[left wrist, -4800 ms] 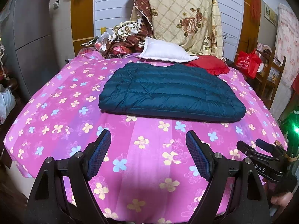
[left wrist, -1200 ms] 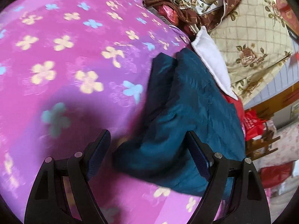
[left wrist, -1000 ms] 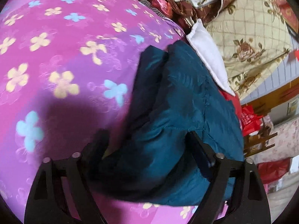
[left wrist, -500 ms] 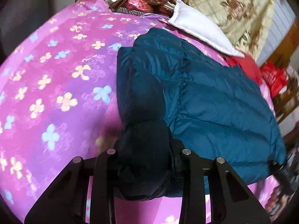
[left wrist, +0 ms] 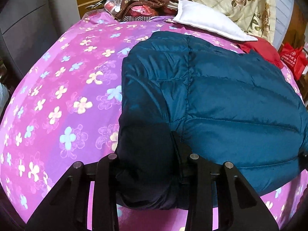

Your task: Fold large clothes

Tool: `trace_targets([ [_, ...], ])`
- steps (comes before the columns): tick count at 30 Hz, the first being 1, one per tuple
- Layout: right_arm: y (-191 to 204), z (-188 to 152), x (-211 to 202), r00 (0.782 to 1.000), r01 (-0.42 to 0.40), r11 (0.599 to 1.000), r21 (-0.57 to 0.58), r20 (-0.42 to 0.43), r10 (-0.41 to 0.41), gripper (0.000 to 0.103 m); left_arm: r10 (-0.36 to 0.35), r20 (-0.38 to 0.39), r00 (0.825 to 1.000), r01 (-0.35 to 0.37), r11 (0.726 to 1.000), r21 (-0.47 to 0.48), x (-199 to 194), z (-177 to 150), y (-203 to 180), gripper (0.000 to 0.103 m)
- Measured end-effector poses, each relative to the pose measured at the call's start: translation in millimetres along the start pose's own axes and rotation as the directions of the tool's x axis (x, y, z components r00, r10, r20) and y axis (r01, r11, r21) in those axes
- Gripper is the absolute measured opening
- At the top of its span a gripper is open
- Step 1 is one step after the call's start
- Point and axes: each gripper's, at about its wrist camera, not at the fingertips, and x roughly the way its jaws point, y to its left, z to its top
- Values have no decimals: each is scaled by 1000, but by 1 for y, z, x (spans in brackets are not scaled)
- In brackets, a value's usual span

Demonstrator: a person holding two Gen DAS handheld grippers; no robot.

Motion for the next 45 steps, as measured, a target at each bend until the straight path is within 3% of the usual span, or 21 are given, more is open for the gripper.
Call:
trace_targets([
  [4, -5, -1, 2, 1000, 1, 1000, 13, 8, -1, 41, 40, 4, 999, -40, 999, 13, 0, -1, -7, 34],
  [6, -7, -5, -2, 1000, 17, 1000, 9, 19, -17, 53, 78, 15, 997, -79, 996, 31, -1, -2, -11, 38],
  [9, -13, -11, -12, 999, 29, 1000, 13, 23, -29, 62, 116, 22, 993, -117, 993, 16, -6, -3, -9, 45],
  [15, -17, -28, -49, 994, 87, 995, -41, 73, -83, 68, 69, 18, 997, -68, 996, -53, -26, -9, 8, 49],
  [21, -24, -47, -82, 973, 194, 980, -44, 134, -187, 68, 105, 56, 993, -100, 992, -79, -61, -17, 20, 52],
  [28, -14, -68, -110, 957, 238, 969, -61, 186, -223, 68, 104, 121, 987, -99, 994, -51, -103, -44, 13, 52],
  [31, -1, -79, -117, 951, 253, 962, -101, 207, -228, 68, 61, 175, 983, -55, 998, -38, -129, -62, 4, 52],
  [33, 7, -84, -117, 949, 261, 958, -117, 211, -233, 68, 44, 202, 978, -38, 999, -34, -143, -74, -2, 60],
  [36, 16, -95, -117, 952, 257, 957, -134, 206, -227, 68, 46, 238, 970, -40, 999, -33, -161, -93, -10, 63],
  [45, 48, -125, -116, 932, 333, 917, -219, 222, -286, 68, 32, 225, 974, -27, 999, -25, -187, -128, -22, 63],
])
